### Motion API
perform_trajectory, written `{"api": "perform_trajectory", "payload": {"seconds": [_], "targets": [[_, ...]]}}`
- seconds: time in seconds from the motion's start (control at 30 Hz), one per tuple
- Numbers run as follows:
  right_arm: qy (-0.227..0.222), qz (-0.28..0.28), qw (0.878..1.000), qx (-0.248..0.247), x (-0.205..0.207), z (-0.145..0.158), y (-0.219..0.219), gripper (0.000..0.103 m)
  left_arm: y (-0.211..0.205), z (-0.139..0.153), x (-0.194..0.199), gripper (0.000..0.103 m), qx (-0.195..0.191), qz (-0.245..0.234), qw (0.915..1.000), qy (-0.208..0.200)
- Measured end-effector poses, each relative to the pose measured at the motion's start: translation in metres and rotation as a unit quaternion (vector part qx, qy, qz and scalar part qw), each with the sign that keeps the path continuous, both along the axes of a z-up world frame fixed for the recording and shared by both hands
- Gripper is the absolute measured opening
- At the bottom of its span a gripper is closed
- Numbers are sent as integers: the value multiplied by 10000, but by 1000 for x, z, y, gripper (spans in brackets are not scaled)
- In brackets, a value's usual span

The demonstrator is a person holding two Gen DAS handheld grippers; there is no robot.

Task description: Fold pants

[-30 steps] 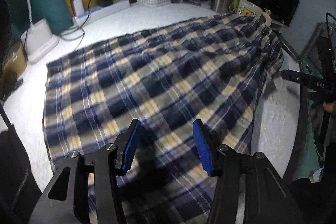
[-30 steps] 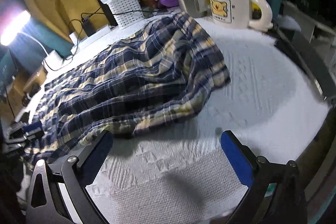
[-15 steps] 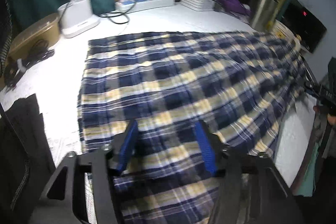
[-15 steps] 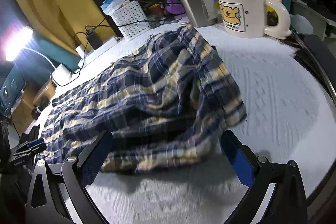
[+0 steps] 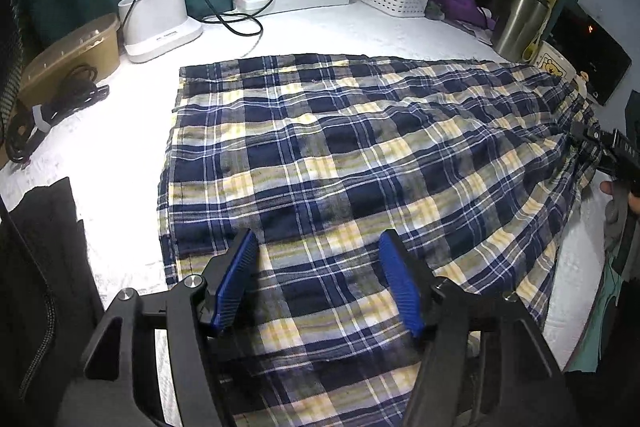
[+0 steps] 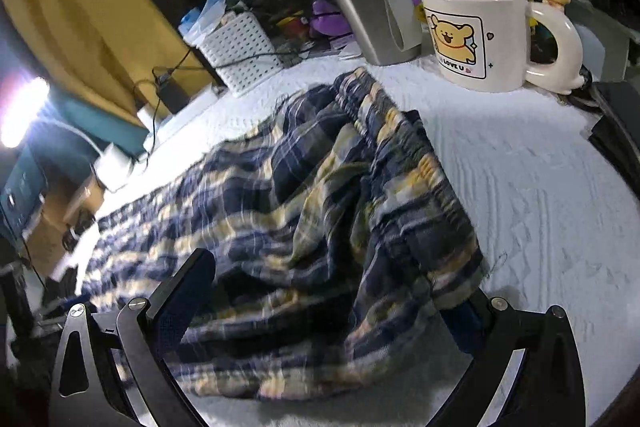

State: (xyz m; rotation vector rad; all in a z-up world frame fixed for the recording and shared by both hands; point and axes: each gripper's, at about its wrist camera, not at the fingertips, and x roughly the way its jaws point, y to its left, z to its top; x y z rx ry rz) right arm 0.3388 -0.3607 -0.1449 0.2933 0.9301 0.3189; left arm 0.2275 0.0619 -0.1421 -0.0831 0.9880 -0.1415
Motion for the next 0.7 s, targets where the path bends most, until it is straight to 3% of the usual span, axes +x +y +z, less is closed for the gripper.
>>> {"api": "perform_trajectory", "payload": {"seconds": [0.43,0.6,0.7], "targets": [[27,-13,9987,511,21,-2,5,101,-8,-2,0,74,53,-29,10000,-74],[96,0,9986,522,21,-7,11,49,-6,-1,-1,74,-53,-5,10000,-24],[144,-19,9974,707,22,-11,5,27,-2,0,-4,74,-69,24,10000,-21]]}}
